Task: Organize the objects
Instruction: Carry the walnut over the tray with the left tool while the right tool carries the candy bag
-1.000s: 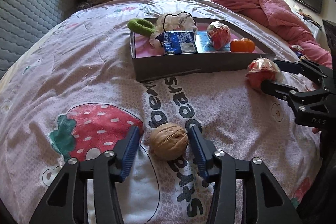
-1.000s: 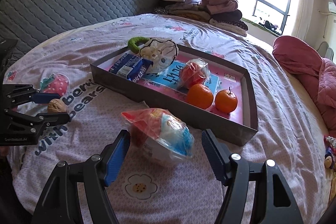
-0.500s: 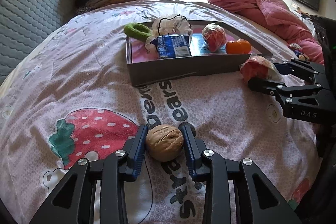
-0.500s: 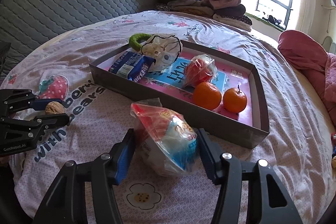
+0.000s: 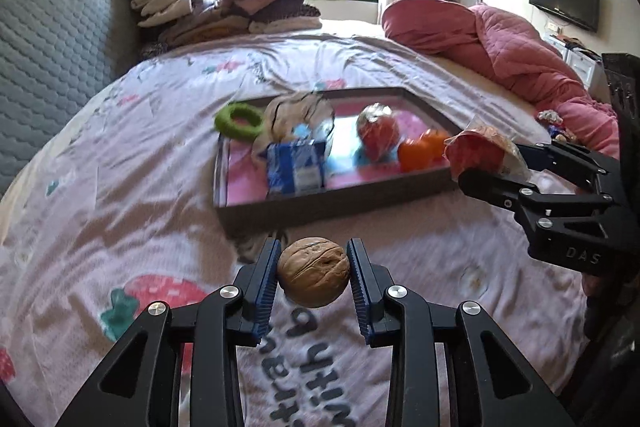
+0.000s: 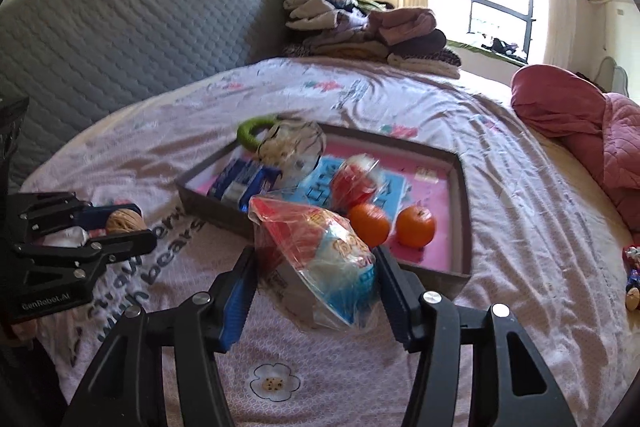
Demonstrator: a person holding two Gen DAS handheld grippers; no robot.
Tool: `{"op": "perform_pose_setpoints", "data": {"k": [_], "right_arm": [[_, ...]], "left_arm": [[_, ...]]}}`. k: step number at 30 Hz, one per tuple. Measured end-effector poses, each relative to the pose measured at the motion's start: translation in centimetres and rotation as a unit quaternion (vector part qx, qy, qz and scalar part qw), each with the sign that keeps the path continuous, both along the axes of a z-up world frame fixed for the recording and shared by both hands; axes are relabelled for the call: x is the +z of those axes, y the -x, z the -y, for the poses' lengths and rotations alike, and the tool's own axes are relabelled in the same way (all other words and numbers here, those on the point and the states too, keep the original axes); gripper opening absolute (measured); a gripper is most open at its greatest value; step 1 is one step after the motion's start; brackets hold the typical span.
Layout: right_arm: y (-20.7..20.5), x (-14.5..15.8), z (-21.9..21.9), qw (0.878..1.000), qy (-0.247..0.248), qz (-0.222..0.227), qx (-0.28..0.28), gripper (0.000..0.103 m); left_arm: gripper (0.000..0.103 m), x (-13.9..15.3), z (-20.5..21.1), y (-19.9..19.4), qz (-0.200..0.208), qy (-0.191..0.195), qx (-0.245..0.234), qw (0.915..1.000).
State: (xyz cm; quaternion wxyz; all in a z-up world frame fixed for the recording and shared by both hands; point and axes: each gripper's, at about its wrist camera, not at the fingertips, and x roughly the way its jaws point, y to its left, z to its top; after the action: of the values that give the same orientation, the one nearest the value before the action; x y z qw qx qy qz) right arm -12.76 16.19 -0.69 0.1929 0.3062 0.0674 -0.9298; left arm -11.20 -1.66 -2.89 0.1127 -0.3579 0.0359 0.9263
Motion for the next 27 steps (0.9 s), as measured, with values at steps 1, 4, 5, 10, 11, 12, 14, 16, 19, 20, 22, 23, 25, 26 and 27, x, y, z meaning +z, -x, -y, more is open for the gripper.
{"op": "perform_pose_setpoints", "data": {"k": [1, 4, 5, 10, 11, 12, 14, 16, 19, 20, 22, 23, 25, 26, 27], "right_arm": [[-0.1, 0.4, -0.2, 1.000, 0.002, -0.005, -0.002, 0.057], [-0.5, 1.4, -0.7, 1.000, 0.008, -0.017, -0.003, 0.057], [-0.6, 1.7, -0.8, 1.000, 0.009, -0.020, -0.003, 0.057], [-0.6, 3.7, -1.5, 0.999, 0.014, -0.040, -0.008, 0.057], [-0.5, 4.0, -1.6, 0.999, 0.015, -0.043, -0.011, 0.057], [-0.2, 4.5, -1.8, 0.999, 0.015, -0.047, -0.013, 0.057], [0.0, 5.2, -2.1, 0.998, 0.017, -0.055, -0.015, 0.057], [0.4, 5.7, -2.4, 0.998, 0.017, -0.060, -0.014, 0.057], [1.0, 6.6, -2.7, 0.997, 0.019, -0.070, -0.016, 0.057], [1.2, 6.8, -2.8, 0.997, 0.019, -0.073, -0.016, 0.057], [1.8, 7.4, -3.0, 0.997, 0.018, -0.080, -0.017, 0.057], [2.0, 7.6, -3.1, 0.996, 0.017, -0.083, -0.018, 0.057], [2.5, 8.2, -3.3, 0.996, 0.020, -0.089, -0.018, 0.057], [2.6, 8.4, -3.3, 0.995, 0.019, -0.093, -0.018, 0.057], [2.8, 8.6, -3.3, 0.995, 0.018, -0.097, -0.017, 0.057]], "left_arm": [[0.034, 0.3, -0.3, 0.2, -0.002, 0.000, 0.000, 1.0000], [0.034, 1.0, -0.8, 0.6, -0.004, 0.000, 0.005, 1.0000], [0.034, 1.3, -1.0, 0.9, -0.006, 0.000, 0.008, 0.9999], [0.034, 3.1, -1.8, 2.1, -0.014, -0.009, 0.021, 0.9997], [0.034, 3.4, -2.0, 2.3, -0.016, -0.009, 0.022, 0.9996], [0.034, 3.8, -2.2, 2.6, -0.020, -0.011, 0.024, 0.9994], [0.034, 4.7, -2.5, 3.1, -0.027, -0.015, 0.027, 0.9992], [0.034, 5.7, -2.8, 3.5, -0.036, -0.017, 0.028, 0.9988], [0.034, 7.0, -3.3, 4.3, -0.051, -0.016, 0.029, 0.9982], [0.034, 7.4, -3.6, 4.6, -0.054, -0.015, 0.028, 0.9980], [0.034, 8.2, -3.9, 5.2, -0.060, -0.015, 0.030, 0.9976], [0.034, 8.6, -4.0, 5.5, -0.063, -0.016, 0.029, 0.9975], [0.034, 9.2, -4.2, 6.0, -0.068, -0.019, 0.034, 0.9970], [0.034, 9.5, -4.3, 6.4, -0.068, -0.019, 0.034, 0.9970], [0.034, 9.6, -4.3, 6.7, -0.069, -0.020, 0.035, 0.9968]]}}
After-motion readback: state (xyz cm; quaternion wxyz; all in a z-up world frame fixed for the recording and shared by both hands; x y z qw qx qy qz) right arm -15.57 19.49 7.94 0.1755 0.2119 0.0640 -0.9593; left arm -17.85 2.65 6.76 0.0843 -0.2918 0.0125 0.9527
